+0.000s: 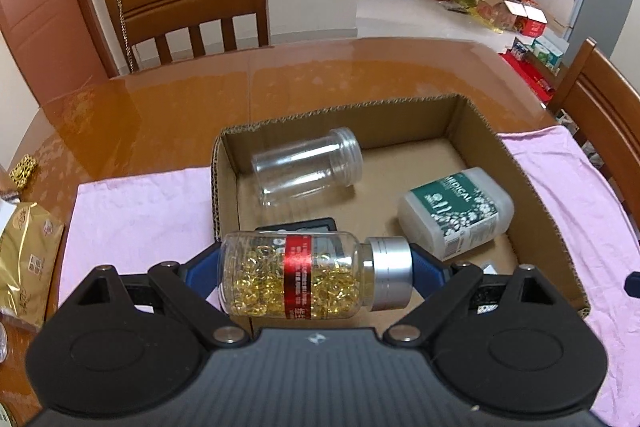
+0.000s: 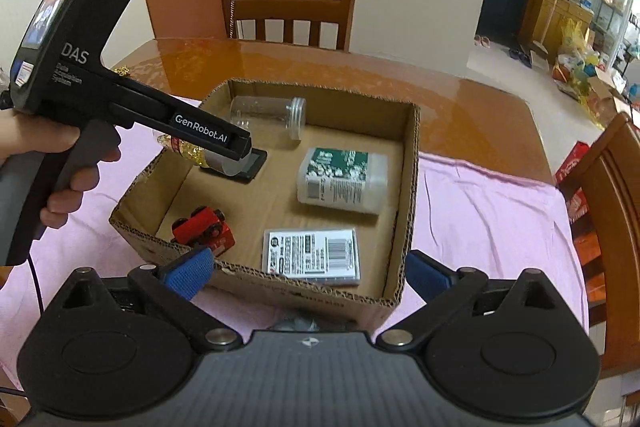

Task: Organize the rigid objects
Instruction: 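Lower the capsule bottle into the box and open the left gripper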

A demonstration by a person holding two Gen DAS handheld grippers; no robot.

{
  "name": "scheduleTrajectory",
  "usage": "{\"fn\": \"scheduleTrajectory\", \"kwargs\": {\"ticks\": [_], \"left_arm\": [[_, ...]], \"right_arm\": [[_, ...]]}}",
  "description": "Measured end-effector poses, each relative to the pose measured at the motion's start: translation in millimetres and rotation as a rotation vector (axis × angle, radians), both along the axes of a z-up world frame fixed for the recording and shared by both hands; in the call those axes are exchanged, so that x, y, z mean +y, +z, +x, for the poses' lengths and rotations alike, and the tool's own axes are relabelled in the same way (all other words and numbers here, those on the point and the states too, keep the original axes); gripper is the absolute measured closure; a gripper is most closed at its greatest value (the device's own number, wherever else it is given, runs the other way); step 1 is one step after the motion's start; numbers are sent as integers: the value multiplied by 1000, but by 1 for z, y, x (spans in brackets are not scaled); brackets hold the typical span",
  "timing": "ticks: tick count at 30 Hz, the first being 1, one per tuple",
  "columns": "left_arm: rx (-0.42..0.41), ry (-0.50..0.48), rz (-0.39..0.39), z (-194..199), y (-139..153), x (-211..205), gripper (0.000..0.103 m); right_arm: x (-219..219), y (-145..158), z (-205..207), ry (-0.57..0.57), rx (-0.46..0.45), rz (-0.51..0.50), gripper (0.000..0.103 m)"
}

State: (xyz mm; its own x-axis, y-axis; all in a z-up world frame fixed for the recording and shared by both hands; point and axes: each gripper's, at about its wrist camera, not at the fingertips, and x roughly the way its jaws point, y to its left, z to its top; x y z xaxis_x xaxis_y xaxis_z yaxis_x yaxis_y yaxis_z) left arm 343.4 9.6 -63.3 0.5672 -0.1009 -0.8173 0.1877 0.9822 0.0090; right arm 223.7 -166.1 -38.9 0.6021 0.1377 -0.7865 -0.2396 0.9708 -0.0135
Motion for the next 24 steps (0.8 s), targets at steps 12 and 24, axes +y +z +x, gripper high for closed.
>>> {"fn": "scheduleTrajectory", "kwargs": {"ticks": [12, 24], "left_arm": [[-107, 3, 19, -14, 20, -1, 3], [-132, 2, -20, -60, 29, 10, 2]], "right_arm": [[-13, -12, -6, -47, 30, -2, 0], [-35, -22, -16, -122, 56, -13, 0]]}}
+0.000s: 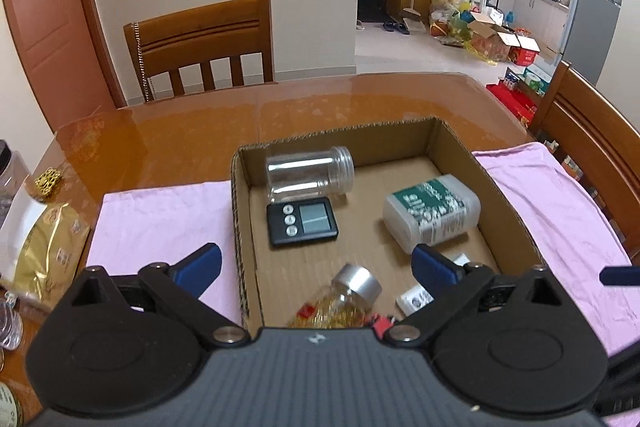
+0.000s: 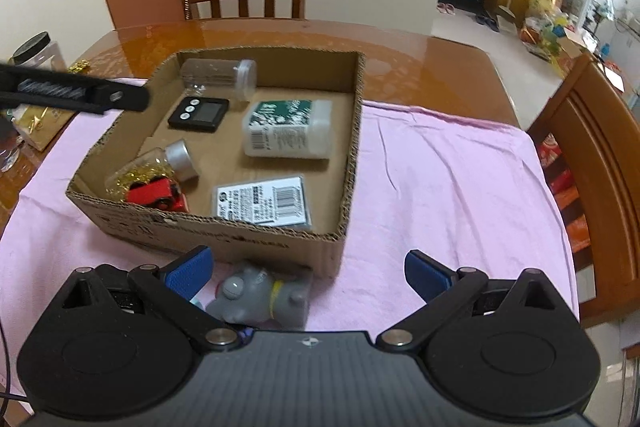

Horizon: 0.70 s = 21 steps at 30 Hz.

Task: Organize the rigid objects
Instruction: 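Lower the capsule bottle into the box and open the left gripper, then move the left tool to the black paddle while the right tool approaches the black toy train block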

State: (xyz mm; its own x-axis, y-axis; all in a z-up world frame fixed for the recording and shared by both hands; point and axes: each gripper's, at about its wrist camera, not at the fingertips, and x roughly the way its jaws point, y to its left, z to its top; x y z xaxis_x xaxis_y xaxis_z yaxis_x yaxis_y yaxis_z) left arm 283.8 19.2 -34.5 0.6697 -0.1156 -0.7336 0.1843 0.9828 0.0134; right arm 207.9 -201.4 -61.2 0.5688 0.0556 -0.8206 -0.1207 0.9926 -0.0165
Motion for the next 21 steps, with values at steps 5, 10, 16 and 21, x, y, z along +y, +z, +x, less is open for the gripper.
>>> {"fn": "scheduleTrajectory", "kwargs": {"ticks": [5, 10, 16, 21], "left_arm": [[-3, 25, -7, -27, -4, 7, 2], [36, 77, -41, -51, -15, 18, 2], [101, 127, -42, -68, -44, 27, 2], [161, 148, -55, -81, -66, 28, 2]], "right_arm": [[-8, -7, -5, -23, 24, 4, 0], [-8, -18, -12, -21, 48, 11, 0], [0, -36, -15, 5, 100, 34, 0], [17, -55, -19, 51, 155, 36, 0]]}}
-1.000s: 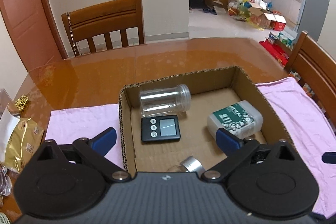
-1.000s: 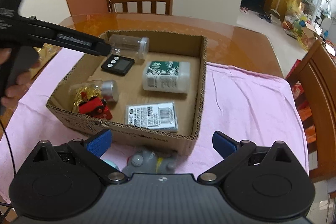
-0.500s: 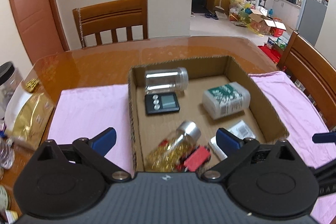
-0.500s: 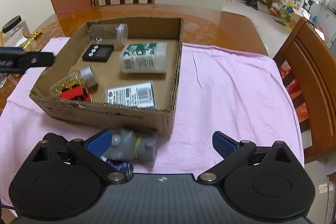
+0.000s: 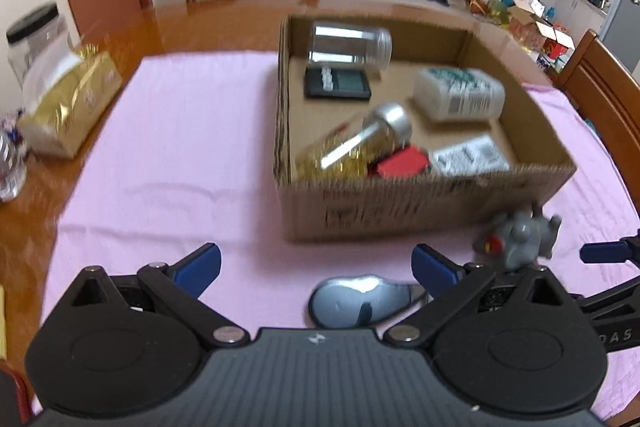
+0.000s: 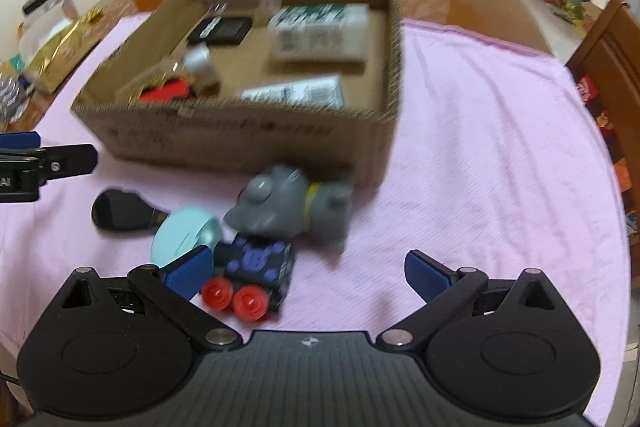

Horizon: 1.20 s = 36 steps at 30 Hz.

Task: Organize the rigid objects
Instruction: 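Move the left tool to the black paddle while the right tool approaches the black toy train block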

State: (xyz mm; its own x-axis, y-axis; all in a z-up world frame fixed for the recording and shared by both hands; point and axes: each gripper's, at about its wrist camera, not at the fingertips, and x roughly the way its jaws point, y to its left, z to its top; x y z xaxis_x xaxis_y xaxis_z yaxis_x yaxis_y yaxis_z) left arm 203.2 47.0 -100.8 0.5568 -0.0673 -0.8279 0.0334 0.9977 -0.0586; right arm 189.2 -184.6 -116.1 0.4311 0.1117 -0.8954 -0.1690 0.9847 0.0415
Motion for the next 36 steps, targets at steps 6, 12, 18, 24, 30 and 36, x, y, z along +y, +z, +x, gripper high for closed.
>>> {"fn": "scheduleTrajectory", "kwargs": {"ticks": [6, 12, 18, 24, 30, 36], "left_arm": [[61, -30, 3, -9, -21, -7, 2], [97, -38, -3, -12, -32, -8, 2], [83, -44, -9, -1, -34, -11, 2], [78, -55, -5, 14, -46, -19, 2], [67, -45, 2, 22, -52, -21, 1], [81, -82, 64, 6, -55, -14, 1]], "right_arm": [[14, -17, -2, 23, 33, -10, 0], [6, -23, -4, 0, 41, 10, 0], [-11, -22, -14, -19, 52, -16, 0], [-9, -24, -19, -10, 45, -26, 0], [-5, -27, -20, -6, 50, -12, 0], [-2, -35, -23, 24, 46, -48, 0]]}}
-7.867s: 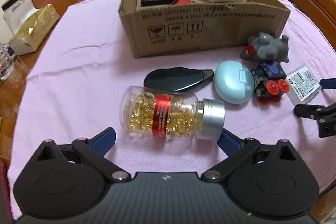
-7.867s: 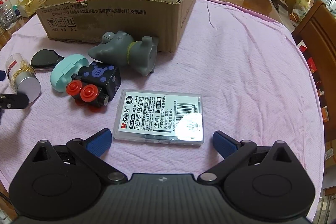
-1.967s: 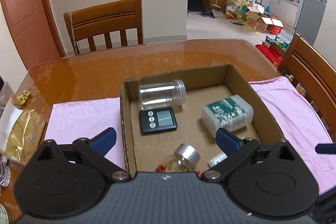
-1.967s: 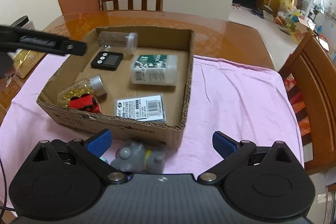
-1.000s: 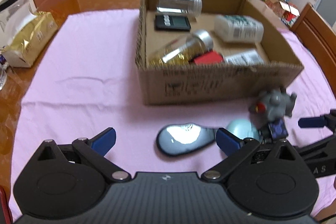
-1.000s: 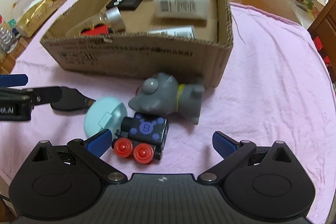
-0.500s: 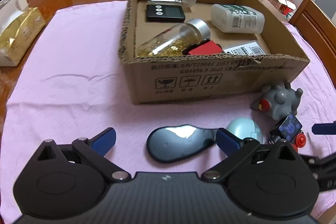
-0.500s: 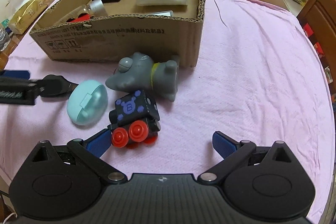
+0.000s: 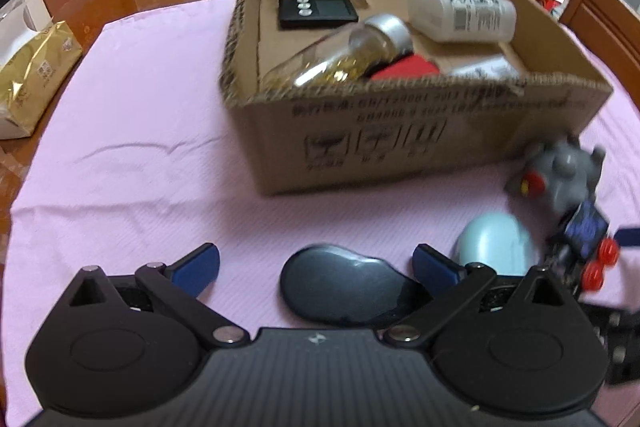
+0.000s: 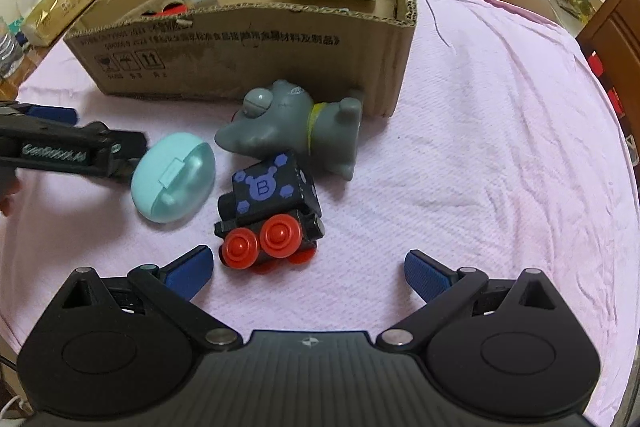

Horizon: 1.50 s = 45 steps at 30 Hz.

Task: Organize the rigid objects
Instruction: 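Move the left tool to the black paddle while the right tool approaches the black toy train block, then close the left gripper on the black paddle while the right gripper grasps the toy train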

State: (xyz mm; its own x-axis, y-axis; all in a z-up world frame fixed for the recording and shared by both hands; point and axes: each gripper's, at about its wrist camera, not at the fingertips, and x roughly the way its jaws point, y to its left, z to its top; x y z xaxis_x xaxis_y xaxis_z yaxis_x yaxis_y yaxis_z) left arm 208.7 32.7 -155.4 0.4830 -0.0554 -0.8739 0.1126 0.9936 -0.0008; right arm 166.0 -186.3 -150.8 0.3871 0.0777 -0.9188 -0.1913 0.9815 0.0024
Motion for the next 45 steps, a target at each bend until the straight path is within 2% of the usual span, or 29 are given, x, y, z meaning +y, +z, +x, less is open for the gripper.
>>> {"fn": "scheduleTrajectory", "kwargs": {"ticks": [4, 8, 14, 18, 33, 38, 40, 45], "left_arm": [[17, -13, -35, -11, 3, 9, 1], [31, -88, -80, -22, 5, 12, 1], [37, -264, 16, -36, 3, 2, 1], [66, -327, 18, -39, 4, 5, 1], [6, -462, 9, -14, 0, 2, 0], [-15, -573, 41, -14, 2, -5, 0], [0, -626, 27, -15, 1, -9, 0], [16, -686, 13, -17, -1, -12, 1]], "right_arm": [[6, -4, -2, 47, -34, -46, 0], [6, -5, -1, 85, -41, -42, 0], [4, -6, 0, 95, -42, -40, 0], [4, -6, -1, 98, -48, -38, 0], [-2, -7, -15, 143, -95, -34, 0], [0, -5, -13, 166, -88, -30, 0], [0, -5, -12, 165, -86, -28, 0], [3, -6, -9, 162, -83, -29, 0]]}}
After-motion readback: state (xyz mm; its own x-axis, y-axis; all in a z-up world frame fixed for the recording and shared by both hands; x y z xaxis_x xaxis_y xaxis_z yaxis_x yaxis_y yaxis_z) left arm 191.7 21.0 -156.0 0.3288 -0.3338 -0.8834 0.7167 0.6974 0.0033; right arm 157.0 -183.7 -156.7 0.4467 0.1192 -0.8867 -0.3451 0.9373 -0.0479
